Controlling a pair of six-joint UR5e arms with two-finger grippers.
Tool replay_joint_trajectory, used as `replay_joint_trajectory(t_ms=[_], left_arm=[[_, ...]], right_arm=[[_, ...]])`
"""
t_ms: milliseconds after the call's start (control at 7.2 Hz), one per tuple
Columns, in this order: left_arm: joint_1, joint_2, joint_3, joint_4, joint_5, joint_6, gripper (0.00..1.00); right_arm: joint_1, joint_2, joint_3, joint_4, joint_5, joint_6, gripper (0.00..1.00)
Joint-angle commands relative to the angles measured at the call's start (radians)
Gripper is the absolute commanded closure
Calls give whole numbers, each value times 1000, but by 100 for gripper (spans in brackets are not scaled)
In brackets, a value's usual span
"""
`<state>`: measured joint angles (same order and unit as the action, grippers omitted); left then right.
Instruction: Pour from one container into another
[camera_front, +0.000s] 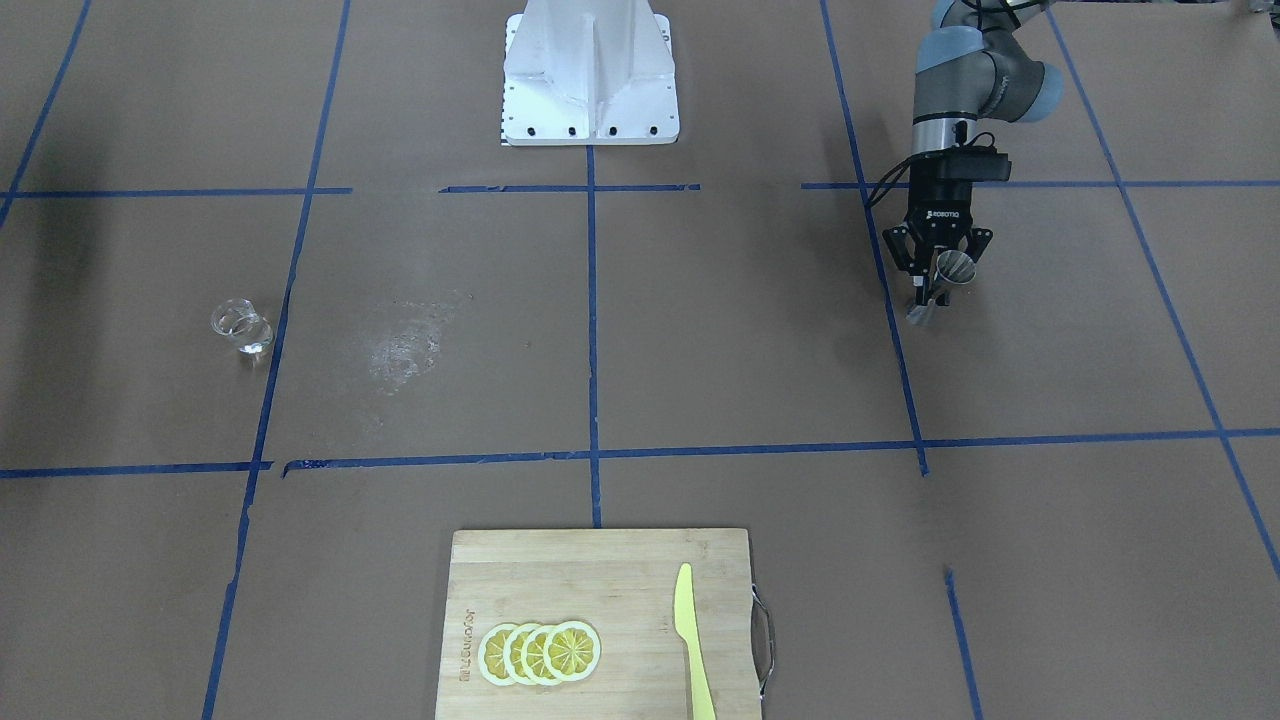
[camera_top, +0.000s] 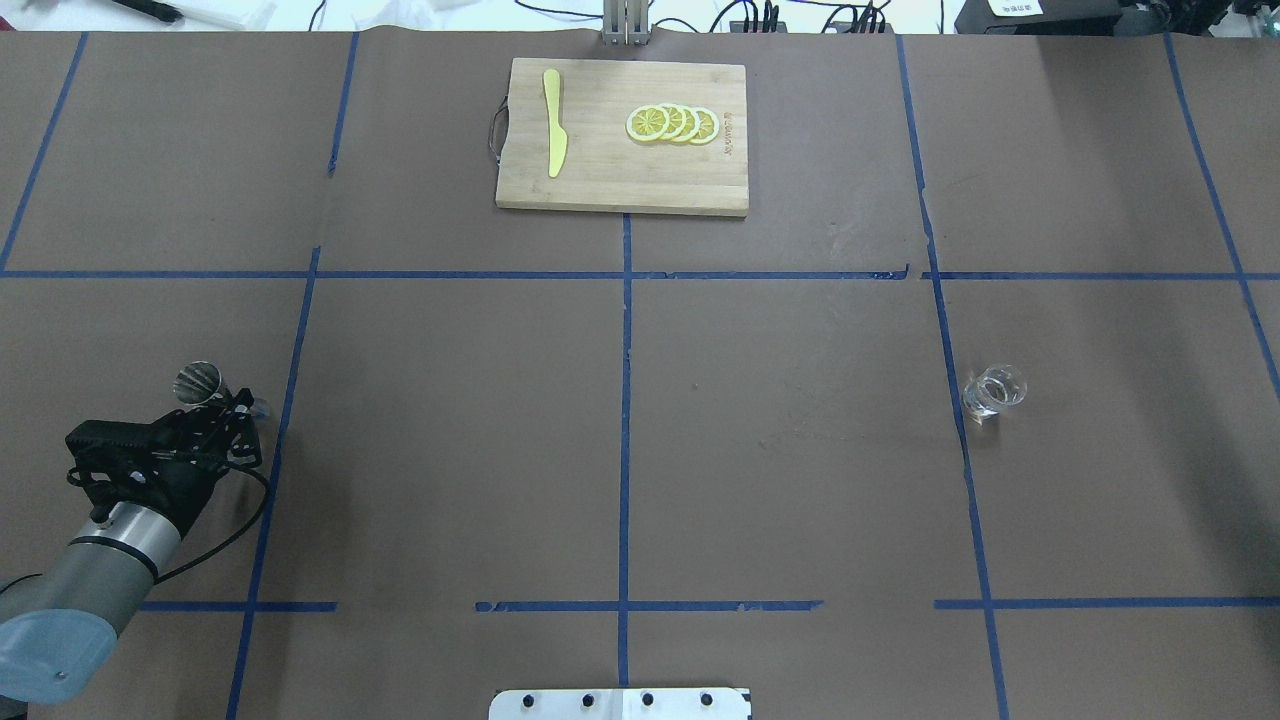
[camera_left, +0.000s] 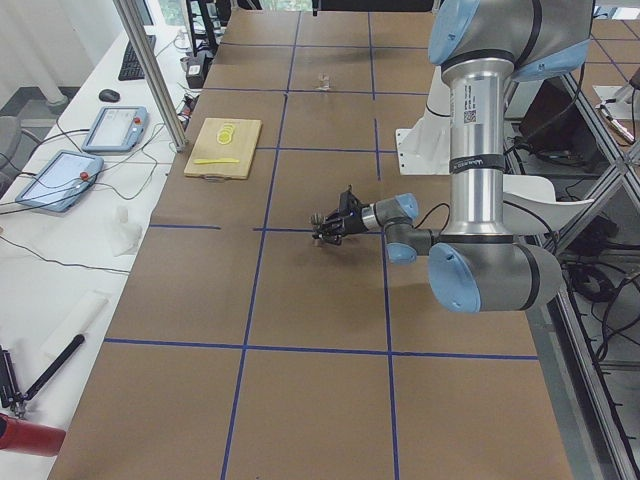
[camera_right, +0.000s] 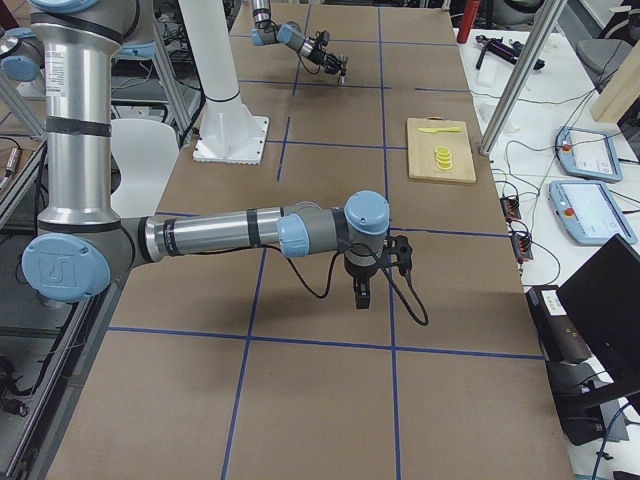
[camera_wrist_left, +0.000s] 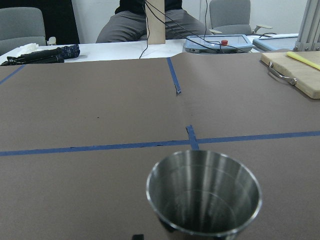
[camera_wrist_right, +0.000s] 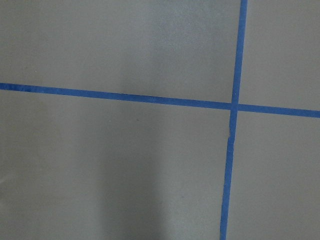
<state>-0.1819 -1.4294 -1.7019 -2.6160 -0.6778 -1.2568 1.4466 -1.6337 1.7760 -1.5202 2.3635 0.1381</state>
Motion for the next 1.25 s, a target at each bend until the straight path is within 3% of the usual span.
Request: replay_joint_trajectory(t_ms=[0, 1112], left_arm=[[7, 0, -4, -12, -2, -1, 100], [9, -23, -12, -119, 41, 1, 100]], right_arm=[[0, 2, -1, 0, 0, 0, 0], [0, 5, 13, 80, -3, 49, 0]])
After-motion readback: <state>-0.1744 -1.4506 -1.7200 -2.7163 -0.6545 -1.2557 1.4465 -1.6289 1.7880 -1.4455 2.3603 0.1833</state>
